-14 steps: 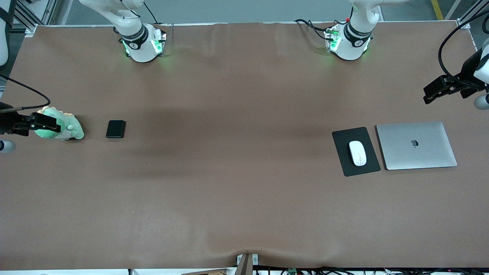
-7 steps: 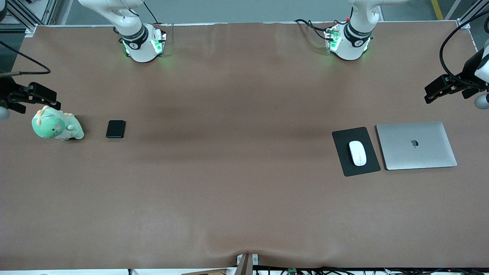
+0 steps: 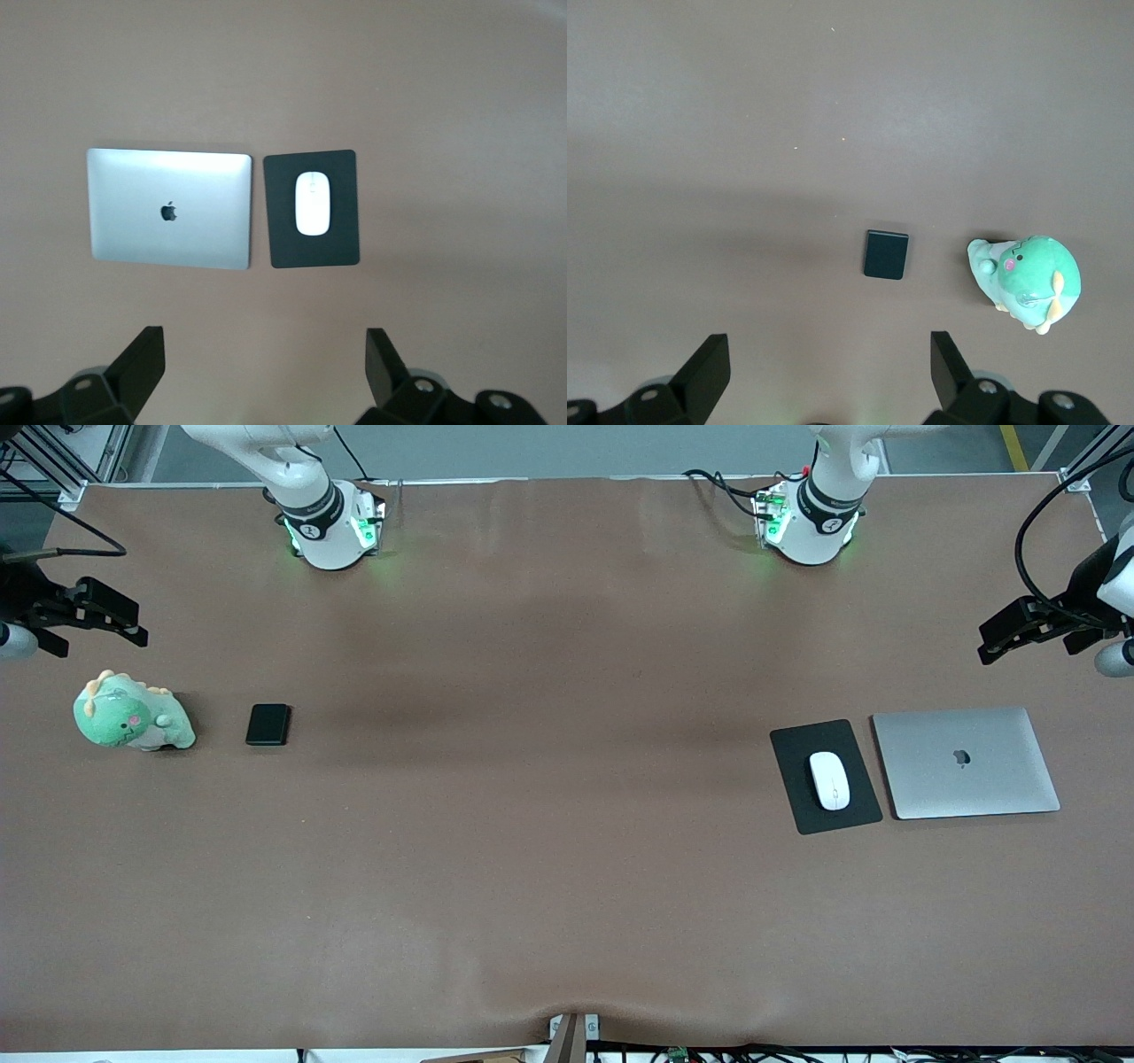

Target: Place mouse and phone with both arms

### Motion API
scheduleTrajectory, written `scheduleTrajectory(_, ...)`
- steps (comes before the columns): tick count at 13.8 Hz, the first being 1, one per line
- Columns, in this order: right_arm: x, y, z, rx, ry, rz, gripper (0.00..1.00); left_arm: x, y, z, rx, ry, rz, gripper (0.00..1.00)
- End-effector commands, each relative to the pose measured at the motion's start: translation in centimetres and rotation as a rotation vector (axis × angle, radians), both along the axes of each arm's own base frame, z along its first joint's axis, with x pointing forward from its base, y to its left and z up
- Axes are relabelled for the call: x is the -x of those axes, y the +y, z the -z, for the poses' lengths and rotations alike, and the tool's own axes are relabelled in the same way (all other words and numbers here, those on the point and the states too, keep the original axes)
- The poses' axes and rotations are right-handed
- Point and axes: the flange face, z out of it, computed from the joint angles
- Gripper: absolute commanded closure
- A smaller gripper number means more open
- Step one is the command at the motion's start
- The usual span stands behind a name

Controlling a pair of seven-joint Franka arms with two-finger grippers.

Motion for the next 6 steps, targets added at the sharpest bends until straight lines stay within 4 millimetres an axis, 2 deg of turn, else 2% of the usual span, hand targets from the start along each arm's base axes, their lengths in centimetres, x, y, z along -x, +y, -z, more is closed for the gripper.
scheduleTrajectory(1,0.54,-2.21,-0.22,-0.005,-0.022,-0.012,0.0,0.76,-0.06,-0.68,0.023,0.009,0.016,0.0)
scheduleTrajectory(6,0.43,-2.39,-0.24,-0.007,-0.022,-0.058,0.0,0.77,-0.23,-0.61,0.023,0.01,0.019,0.0)
